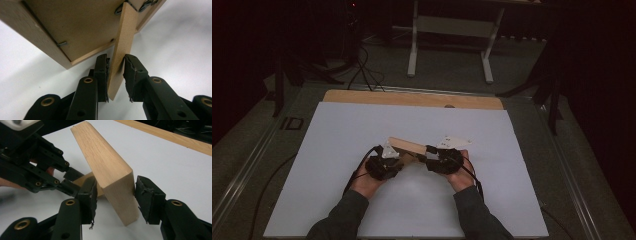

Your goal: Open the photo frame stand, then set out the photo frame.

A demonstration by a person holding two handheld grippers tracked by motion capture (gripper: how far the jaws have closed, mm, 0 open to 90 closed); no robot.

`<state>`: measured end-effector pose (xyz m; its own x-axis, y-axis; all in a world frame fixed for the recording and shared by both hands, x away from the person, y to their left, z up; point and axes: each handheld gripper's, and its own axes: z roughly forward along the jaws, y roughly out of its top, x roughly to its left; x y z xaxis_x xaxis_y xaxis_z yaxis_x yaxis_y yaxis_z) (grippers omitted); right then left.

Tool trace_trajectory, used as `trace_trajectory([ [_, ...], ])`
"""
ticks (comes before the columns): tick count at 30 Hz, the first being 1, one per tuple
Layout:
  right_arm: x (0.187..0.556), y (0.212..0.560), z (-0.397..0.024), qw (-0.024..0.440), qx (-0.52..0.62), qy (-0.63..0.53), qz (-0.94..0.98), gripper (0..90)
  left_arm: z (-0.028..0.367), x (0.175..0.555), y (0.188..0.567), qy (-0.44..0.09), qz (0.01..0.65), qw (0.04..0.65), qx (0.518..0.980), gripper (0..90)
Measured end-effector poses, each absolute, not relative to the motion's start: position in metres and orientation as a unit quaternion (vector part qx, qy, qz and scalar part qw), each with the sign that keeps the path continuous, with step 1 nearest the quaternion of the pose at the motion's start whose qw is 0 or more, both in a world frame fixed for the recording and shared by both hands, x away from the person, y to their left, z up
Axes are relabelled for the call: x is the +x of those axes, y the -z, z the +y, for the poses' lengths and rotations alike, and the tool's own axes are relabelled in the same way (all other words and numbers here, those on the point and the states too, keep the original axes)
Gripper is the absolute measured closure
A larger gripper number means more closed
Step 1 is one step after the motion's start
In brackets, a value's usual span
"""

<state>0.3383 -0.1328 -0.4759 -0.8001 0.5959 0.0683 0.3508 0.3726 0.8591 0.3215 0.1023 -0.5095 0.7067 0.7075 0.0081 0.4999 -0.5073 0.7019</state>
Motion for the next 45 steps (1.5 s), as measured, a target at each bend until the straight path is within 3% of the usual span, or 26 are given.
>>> trace_trajectory([
  [17,0.329,0.483,-0.134,0.121,0.278,-0.474,0.827,48.5,0.109,0.314,0.519,-0.138,0.359,0.354,0.852,74.1],
  [32,0.328,0.481,-0.140,0.121,0.283,-0.474,0.825,40.5,0.123,0.307,0.516,-0.139,0.374,0.368,0.840,66.0],
  [45,0.325,0.488,-0.136,0.126,0.264,-0.447,0.845,37.9,0.135,0.301,0.504,-0.138,0.382,0.391,0.826,65.2],
])
